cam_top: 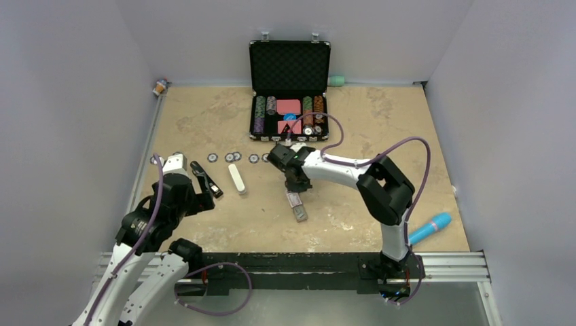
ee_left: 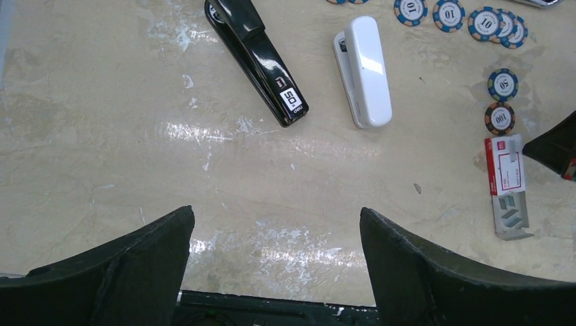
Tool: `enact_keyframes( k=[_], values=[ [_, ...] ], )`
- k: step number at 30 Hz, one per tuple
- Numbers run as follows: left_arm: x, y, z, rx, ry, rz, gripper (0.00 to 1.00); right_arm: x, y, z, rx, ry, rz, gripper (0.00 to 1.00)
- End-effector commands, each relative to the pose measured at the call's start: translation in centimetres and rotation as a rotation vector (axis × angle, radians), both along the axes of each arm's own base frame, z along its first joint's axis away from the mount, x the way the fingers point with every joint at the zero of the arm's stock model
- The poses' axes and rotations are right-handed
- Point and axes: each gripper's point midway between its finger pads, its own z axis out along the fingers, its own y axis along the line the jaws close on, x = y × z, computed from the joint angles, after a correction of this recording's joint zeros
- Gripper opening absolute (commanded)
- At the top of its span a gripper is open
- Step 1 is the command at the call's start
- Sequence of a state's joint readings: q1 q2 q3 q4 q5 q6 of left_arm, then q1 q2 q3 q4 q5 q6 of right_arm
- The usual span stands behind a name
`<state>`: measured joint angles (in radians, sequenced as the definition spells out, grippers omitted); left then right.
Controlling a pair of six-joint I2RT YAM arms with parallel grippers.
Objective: Unload the staples from the stapler
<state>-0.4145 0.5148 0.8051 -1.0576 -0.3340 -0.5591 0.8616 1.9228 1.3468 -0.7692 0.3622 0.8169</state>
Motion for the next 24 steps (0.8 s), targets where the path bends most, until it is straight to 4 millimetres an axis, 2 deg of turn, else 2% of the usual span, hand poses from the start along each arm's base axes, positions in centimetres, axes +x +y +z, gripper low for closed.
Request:
enact_keyframes(
  k=[1, 4, 7, 17, 19, 21, 24],
  values=[
    [0.6, 0.5, 0.9, 0.009, -0.017, 0.044, 0.95, -3.4, 6.9, 0.2, 0.082, 0.02, 0.225, 0.0],
    [0.5, 0.7, 0.9, 0.009, -0.023, 0.059, 0.95, -5.9, 9.3, -0.3, 0.14, 0.06, 0.303, 0.0],
    [0.4, 0.8, 0.9, 0.007, -0.029, 0.063, 0.95, -6.9, 10.8, 0.5, 0.193, 0.051, 0.364, 0.0],
    [0.9, 0.0, 0.4, 0.015, 0.011, 0.02, 0.95, -4.6, 11.0, 8.1, 0.21, -0.12, 0.415, 0.0],
    [1.1, -0.3, 0.2, 0.013, 0.024, 0.006, 0.95, -4.2, 10.7, 9.2, 0.227, -0.136, 0.399, 0.0],
    [1.2, -0.7, 0.0, 0.011, 0.036, -0.01, 0.95, -3.8, 9.5, 9.6, 0.23, -0.135, 0.35, 0.0],
    [1.3, -1.2, -0.1, -0.002, 0.046, -0.035, 0.95, -3.2, 6.7, 8.2, 0.226, -0.095, 0.263, 0.0]
  ],
)
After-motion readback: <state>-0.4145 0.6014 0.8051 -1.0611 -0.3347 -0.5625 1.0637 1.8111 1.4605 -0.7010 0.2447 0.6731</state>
